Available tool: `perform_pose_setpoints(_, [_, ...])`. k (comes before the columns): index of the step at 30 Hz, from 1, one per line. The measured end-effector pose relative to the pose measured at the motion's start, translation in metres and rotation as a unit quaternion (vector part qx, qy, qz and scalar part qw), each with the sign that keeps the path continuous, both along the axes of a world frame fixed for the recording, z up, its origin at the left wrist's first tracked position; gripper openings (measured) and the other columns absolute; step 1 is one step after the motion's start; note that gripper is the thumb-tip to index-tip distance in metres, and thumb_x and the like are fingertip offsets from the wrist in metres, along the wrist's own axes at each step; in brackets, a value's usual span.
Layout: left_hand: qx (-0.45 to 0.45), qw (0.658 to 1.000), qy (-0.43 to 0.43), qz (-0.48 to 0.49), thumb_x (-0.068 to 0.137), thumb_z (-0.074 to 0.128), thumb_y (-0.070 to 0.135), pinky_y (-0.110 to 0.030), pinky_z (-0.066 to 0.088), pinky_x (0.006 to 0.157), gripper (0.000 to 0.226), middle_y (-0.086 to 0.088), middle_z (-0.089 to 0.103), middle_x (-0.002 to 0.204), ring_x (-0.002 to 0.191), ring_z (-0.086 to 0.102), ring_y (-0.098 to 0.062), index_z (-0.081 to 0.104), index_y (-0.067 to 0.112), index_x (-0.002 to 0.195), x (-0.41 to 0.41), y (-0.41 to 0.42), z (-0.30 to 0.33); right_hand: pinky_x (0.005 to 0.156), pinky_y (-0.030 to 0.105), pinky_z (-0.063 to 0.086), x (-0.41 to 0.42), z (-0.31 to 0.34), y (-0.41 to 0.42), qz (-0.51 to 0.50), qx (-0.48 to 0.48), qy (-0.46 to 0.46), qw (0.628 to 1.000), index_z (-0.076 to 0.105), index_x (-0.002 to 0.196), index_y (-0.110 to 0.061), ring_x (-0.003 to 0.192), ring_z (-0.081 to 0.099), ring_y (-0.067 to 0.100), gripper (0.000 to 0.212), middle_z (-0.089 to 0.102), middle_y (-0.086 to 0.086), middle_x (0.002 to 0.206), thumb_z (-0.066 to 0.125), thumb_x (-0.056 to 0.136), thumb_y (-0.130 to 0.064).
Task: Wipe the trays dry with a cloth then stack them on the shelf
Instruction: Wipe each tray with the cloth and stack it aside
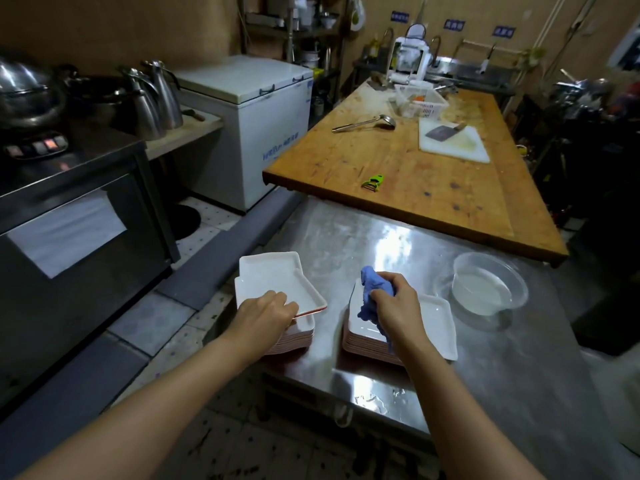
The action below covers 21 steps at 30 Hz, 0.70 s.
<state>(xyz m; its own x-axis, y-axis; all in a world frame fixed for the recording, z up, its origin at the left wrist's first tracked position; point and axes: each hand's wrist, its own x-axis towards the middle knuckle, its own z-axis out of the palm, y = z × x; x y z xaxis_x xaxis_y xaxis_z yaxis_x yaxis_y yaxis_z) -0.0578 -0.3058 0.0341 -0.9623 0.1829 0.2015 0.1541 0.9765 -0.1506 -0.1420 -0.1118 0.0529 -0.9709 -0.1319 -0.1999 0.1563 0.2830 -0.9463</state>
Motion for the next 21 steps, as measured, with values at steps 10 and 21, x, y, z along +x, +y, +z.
perform_pose_setpoints(10, [-0.012,0.998,-0.052,0.022,0.036,0.092,0.009,-0.02,0.033,0.027,0.038,-0.004,0.054,0.057,0.05,0.055,-0.022,0.059,0.012,0.054,0.002,-0.009,-0.043,0.056,0.029,0.044,-0.009,-0.021,0.003,-0.005,-0.011,-0.014,1.0,0.057,0.095,-0.023,0.085,0.065,0.039,0.028,0.064,0.016,0.09,0.049,0.077,-0.003])
perform_pose_setpoints(21, [0.017,0.997,-0.077,0.027,0.053,0.086,0.049,-0.026,0.042,0.037,0.049,-0.005,0.06,0.076,0.068,0.059,-0.022,0.062,0.01,0.073,-0.01,-0.022,-0.066,0.036,0.017,0.035,-0.012,-0.026,0.002,-0.045,-0.07,-0.056,0.995,0.054,0.094,-0.013,0.054,0.063,0.024,0.019,0.067,0.015,0.095,0.045,0.083,-0.001])
